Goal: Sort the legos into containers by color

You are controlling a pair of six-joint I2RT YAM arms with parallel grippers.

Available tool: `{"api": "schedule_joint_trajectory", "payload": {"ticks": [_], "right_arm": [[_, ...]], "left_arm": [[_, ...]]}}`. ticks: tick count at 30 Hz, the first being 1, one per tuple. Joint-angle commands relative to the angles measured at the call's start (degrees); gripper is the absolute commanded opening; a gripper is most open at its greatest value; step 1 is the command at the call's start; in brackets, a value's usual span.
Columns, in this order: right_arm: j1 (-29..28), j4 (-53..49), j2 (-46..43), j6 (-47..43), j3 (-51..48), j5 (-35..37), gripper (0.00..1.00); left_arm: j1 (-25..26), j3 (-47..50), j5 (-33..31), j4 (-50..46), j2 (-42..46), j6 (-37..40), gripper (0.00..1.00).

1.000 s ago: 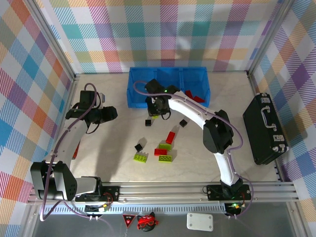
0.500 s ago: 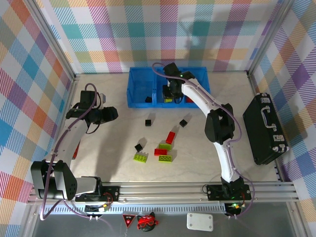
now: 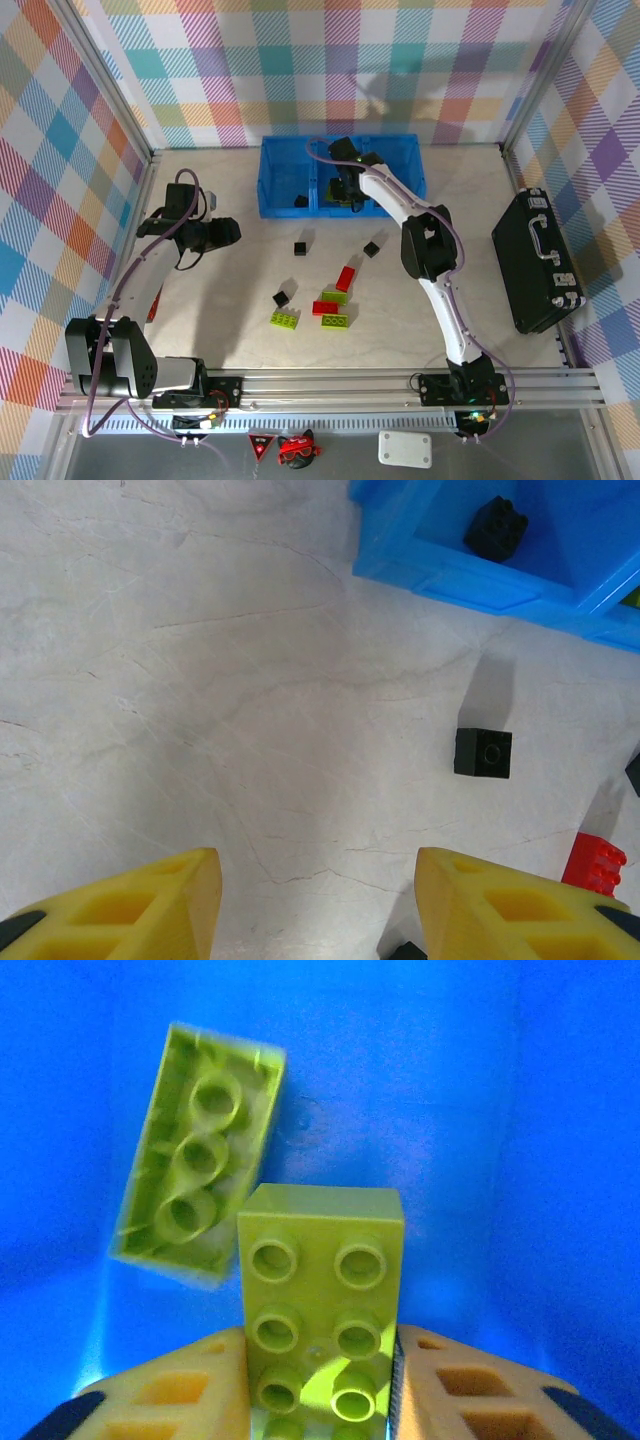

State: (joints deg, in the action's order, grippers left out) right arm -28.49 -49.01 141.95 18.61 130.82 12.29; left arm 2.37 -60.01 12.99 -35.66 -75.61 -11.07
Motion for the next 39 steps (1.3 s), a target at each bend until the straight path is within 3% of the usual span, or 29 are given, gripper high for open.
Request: {"api": "schedule_joint_trajectory", "payload": {"ticks": [1,5,13,20,29,39], "right_arm": [[0.0,1.2,1.6,0.8,1.0,0.0,0.45],[0.0,1.9,0.2,1.4,0.6,0.1,0.5],[-0.2,0.5,-7.8,0.9,-0.9,0.0,0.52],[-1.2,0.0,-17.7,1.8,-6.2,-3.0,0.52],[-1.1,2.6,-34.5,2.6,-22.8,-2.1,0.53],[0.5,4.7,-50.4,4.9,-41.9,0.5,0.54]], "left_arm": [[-0.5,0.6,1.4,0.3,-0.4,-0.3,0.54],[-0.4,0.5,4.6,1.5,-0.7,-2.0,0.54],[3.6,-1.5,3.7,0.6,-2.4,-5.0,0.54],[9.9,-5.3,-2.5,0.2,-6.1,-7.4,0.54],[21.0,-14.6,-13.1,-0.2,-17.5,-8.0,0.54],[29.0,-24.0,-21.4,-3.5,-30.3,-10.7,0.66]]}}
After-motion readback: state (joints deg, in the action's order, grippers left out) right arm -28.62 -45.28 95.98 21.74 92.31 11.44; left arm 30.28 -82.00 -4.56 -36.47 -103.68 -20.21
